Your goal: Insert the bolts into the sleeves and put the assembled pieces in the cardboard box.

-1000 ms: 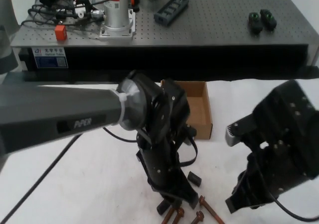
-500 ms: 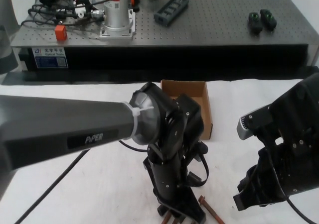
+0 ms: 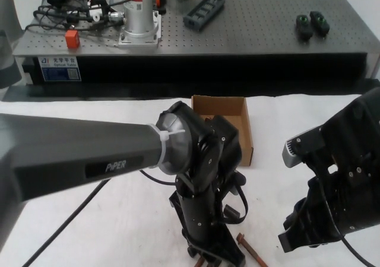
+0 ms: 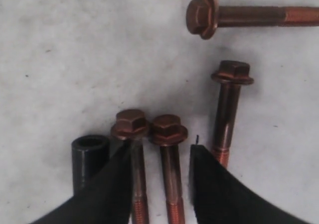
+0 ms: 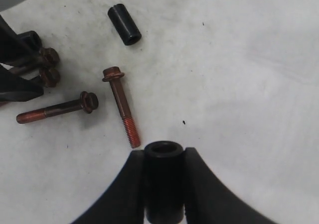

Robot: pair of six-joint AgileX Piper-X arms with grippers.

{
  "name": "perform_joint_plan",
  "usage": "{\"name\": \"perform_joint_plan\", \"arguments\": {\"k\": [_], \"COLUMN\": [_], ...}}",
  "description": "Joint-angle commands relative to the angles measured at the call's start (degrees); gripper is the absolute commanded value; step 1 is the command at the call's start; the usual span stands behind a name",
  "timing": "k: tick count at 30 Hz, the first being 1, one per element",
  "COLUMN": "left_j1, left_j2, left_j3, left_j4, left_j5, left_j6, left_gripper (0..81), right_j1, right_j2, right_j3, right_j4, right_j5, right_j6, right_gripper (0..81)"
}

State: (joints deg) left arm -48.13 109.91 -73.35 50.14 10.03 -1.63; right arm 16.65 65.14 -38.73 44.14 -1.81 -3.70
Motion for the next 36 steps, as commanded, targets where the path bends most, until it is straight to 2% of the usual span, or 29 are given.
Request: {"name": "perform_joint_plan", "arguments": {"k": [1,10,14,17,21,28,33,36], "left_j1": [-0.3,-0.3,-0.2,-0.2,-0.2,1.0,2.3,2.7], "left_j2": [0.9,0.1,0.1,0.1,0.1,0.0,-1.0,-3.0], "left_j3": [0.2,0.2,0.2,0.2,0.2,0.2,0.2,0.2], "left_j4": [0.4,-0.3,-0.2,-0.6,-0.8,-1.4,-1.2,-2.8], "left_j5": [-0.1,-4.1,-7.9,-8.1,-0.7,0.3,5.3,4.6], "left_j6": [-1.3,-0.9,0.4,0.4,0.2,-0.1,-0.5,-0.5], "left_gripper": [27.3,27.3,27.3,27.3,27.3,27.3,27.3,27.3], "right_j1": [0.0,0.0,0.0,0.0,0.0,0.0,0.0,0.0], "right_j2": [-0.6,-0.7,-0.7,-0.7,-0.7,-0.7,-0.7,-0.7], "right_j3": [-0.1,-0.1,-0.1,-0.1,-0.1,-0.1,-0.1,-0.1], "right_j4": [0.0,1.0,1.0,1.0,1.0,1.0,1.1,1.0], "right_j5": [-0.1,-0.1,-0.1,-0.1,-0.1,-0.1,-0.1,-0.1], "right_j6": [0.2,0.0,0.0,-0.2,-0.2,-0.2,-1.0,-1.5], "right_gripper": [3.4,3.4,3.4,3.4,3.4,3.4,3.4,3.4]}}
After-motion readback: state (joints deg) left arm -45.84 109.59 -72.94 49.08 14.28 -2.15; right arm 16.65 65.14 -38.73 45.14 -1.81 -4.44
